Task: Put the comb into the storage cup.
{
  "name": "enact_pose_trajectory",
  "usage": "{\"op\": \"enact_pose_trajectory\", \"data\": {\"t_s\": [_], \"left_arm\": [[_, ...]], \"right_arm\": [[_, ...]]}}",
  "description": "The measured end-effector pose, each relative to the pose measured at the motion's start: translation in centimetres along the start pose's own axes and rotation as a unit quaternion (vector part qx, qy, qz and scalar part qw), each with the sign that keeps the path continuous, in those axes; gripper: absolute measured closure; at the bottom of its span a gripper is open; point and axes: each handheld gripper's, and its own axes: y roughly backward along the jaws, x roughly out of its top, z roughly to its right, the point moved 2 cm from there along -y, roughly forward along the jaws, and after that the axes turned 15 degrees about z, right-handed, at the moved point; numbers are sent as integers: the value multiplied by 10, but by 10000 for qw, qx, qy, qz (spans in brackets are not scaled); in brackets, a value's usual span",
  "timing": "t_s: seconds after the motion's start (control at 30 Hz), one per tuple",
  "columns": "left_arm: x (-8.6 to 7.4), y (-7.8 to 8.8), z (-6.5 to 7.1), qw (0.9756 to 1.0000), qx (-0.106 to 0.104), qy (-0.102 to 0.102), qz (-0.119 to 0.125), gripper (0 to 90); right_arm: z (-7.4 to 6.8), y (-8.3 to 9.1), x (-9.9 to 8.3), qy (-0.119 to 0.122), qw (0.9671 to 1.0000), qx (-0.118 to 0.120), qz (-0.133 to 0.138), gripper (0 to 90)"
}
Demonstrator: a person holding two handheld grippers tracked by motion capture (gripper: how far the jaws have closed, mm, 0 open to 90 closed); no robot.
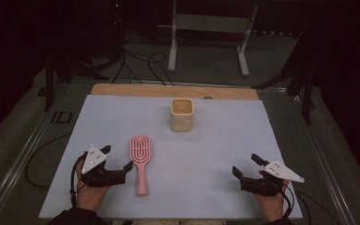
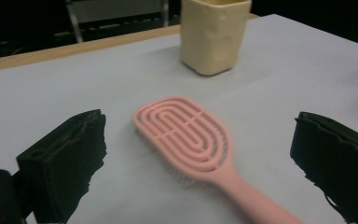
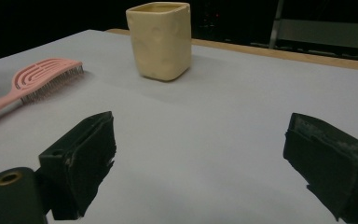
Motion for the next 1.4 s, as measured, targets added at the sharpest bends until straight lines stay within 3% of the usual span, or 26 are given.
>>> {"op": "enact_pose_trajectory", "data": {"t_s": [0.23,0.5,0.67,0.8,1.0,1.23,1.33,1.4], "left_arm": [[5,-19,16,9996,-274,16,-19,85],[5,-35,34,9986,-462,-147,-219,176],[-2,-40,39,9971,-576,-235,-433,258],[-7,-41,42,9955,-744,-204,-556,383],[-16,-44,50,9896,-1039,-270,-957,621],[-29,-51,59,9802,-1327,-313,-1436,894],[-33,-53,61,9770,-1317,-359,-1636,900],[-35,-54,60,9764,-1275,-324,-1713,900]], "right_arm": [[-1,-1,-1,59,10000,4,-29,88],[-1,-1,-1,71,10000,-1,-26,88],[0,-2,-1,69,10000,-7,-26,88],[0,-2,-1,65,10000,-17,-38,88],[0,-4,-1,64,10000,8,-30,88],[-3,-6,-2,90,9999,38,-60,88],[-2,-5,-2,75,10000,9,-45,88],[-1,-5,-2,48,10000,1,-24,88]]}}
